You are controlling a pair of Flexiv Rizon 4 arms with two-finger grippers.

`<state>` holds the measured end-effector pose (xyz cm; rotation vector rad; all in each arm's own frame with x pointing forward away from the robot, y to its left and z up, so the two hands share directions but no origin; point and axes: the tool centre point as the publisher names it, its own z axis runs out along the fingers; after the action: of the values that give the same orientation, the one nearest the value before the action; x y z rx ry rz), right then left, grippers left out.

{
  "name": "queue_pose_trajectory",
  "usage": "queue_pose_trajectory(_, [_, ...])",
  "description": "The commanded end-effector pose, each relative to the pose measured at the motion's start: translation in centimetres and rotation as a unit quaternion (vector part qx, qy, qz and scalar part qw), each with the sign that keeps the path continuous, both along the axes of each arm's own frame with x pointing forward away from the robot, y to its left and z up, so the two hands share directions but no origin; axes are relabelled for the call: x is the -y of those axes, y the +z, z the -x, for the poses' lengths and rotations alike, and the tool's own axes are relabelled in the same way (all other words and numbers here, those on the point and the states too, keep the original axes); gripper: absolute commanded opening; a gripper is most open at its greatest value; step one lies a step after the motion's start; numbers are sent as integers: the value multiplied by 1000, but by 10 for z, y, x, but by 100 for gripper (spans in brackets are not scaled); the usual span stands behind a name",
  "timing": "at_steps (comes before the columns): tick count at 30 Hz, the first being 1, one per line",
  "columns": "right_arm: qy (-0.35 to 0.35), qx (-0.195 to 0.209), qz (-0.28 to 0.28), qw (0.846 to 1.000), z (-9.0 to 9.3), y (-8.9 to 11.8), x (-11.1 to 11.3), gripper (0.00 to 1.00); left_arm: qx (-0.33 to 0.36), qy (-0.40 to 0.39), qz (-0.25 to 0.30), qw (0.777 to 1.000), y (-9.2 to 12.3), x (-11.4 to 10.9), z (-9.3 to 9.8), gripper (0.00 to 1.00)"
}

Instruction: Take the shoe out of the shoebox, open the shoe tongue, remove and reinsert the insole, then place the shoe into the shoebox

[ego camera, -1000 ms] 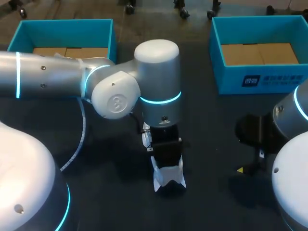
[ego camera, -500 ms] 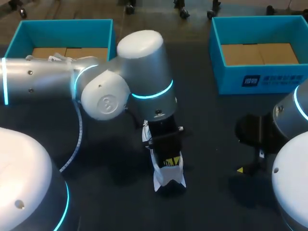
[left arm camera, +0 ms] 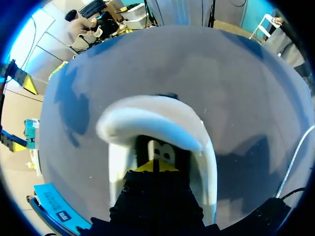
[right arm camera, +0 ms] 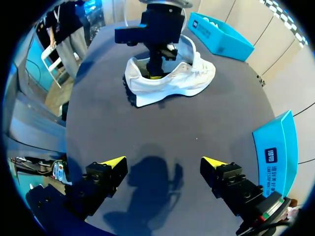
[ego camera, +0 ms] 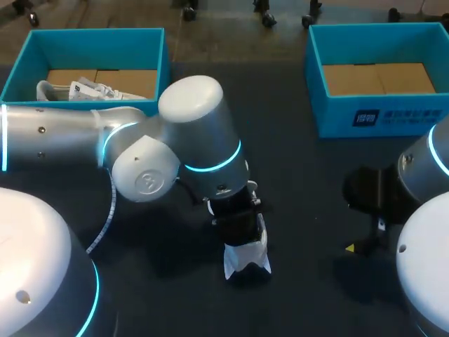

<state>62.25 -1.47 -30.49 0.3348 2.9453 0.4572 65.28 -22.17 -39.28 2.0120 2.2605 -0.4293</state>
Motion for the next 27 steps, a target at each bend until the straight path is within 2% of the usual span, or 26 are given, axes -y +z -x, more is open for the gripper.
queue_pose_trajectory(1, [0,1,0,1000,2,0,1,100,-2,4,13,1000,27,-8,-1,0])
queue_pose_trajectory(5, [0,1,0,1000,2,0,1,100,-19,22,32,999,27,0,-6,0])
queue_pose_trajectory(11, [0,1,0,1000,2,0,1,100,-20,6,39,999,-1,9,-3,0])
queue_pose_trajectory(16, [0,1,0,1000,2,0,1,100,-22,7,22,1000,-11,9,-5,0])
queue_pose_trajectory(21, [0,1,0,1000,2,0,1,100,-4,13,-18,1000,-9,4,-6,0])
queue_pose_trajectory(27, [0,1,0,1000,2,0,1,100,14,1,-42,999,12,-1,-7,0])
